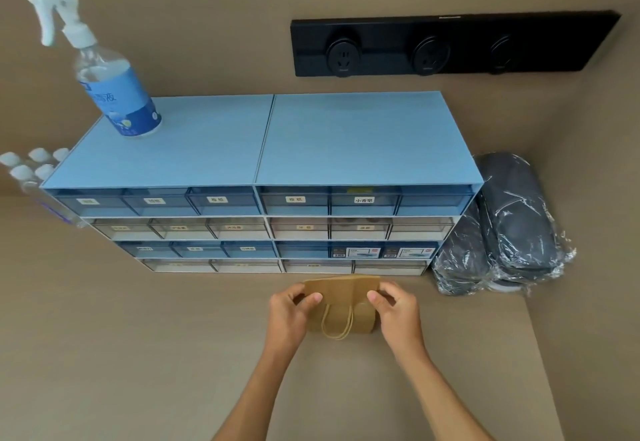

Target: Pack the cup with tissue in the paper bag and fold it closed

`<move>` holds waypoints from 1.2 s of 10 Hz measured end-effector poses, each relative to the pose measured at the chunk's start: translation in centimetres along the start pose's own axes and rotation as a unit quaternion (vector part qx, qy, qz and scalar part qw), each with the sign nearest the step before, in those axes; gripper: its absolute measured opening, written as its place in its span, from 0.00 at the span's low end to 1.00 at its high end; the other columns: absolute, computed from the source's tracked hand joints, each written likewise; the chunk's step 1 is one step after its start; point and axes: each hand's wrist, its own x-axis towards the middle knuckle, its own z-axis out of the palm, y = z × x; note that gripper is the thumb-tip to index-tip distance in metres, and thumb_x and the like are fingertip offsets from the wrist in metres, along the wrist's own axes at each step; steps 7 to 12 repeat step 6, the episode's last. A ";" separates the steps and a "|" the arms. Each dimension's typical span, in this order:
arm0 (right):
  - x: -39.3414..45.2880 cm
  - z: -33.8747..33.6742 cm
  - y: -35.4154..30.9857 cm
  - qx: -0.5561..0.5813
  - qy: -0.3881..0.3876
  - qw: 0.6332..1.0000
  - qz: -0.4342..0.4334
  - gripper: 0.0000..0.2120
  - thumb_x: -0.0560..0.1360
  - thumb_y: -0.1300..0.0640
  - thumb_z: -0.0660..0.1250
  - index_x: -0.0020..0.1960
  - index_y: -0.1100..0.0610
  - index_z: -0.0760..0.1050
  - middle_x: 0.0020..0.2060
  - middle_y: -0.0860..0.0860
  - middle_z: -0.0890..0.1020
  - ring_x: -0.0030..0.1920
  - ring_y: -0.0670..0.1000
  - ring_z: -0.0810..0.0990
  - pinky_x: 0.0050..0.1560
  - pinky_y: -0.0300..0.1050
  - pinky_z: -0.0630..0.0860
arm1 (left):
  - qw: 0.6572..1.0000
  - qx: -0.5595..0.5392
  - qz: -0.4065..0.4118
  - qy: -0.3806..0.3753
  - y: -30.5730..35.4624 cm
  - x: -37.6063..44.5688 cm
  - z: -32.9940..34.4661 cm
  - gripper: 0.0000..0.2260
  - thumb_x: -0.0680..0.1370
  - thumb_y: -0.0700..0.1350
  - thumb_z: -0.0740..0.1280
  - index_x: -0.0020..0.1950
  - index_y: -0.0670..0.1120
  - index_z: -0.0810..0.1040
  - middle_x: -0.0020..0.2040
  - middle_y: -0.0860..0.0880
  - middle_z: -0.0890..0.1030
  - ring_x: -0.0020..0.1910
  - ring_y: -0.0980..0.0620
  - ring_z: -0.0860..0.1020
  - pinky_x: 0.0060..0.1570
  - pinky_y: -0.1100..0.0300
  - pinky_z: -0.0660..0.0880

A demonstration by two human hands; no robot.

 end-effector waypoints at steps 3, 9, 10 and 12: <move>-0.8 -0.1 -0.6 0.000 0.000 1.000 0.008 0.11 0.75 0.61 0.69 0.52 0.47 0.80 0.48 0.48 0.85 0.51 0.49 0.83 0.54 0.47 0.79 | 0.999 -0.010 -0.006 -0.042 -0.2 0.3 -0.6 0.08 0.73 0.36 0.73 0.51 0.43 0.84 0.47 0.50 0.88 0.50 0.49 0.84 0.51 0.59 0.81; -1.8 -0.9 -2.8 -0.008 0.005 0.999 -0.032 0.26 0.76 0.56 0.69 0.71 0.45 0.67 0.67 0.41 0.74 0.67 0.40 0.70 0.70 0.51 0.67 | 0.997 0.007 0.057 -0.046 1.9 -1.1 -1.8 0.23 0.74 0.44 0.73 0.68 0.53 0.74 0.65 0.55 0.78 0.66 0.57 0.73 0.69 0.51 0.69; -1.8 -0.9 -2.8 -0.008 0.005 0.999 -0.032 0.26 0.76 0.56 0.69 0.71 0.45 0.67 0.67 0.41 0.74 0.67 0.40 0.70 0.70 0.51 0.67 | 0.997 0.007 0.057 -0.046 1.9 -1.1 -1.8 0.23 0.74 0.44 0.73 0.68 0.53 0.74 0.65 0.55 0.78 0.66 0.57 0.73 0.69 0.51 0.69; -1.8 -0.9 -2.8 -0.008 0.005 0.999 -0.032 0.26 0.76 0.56 0.69 0.71 0.45 0.67 0.67 0.41 0.74 0.67 0.40 0.70 0.70 0.51 0.67 | 0.997 0.007 0.057 -0.046 1.9 -1.1 -1.8 0.23 0.74 0.44 0.73 0.68 0.53 0.74 0.65 0.55 0.78 0.66 0.57 0.73 0.69 0.51 0.69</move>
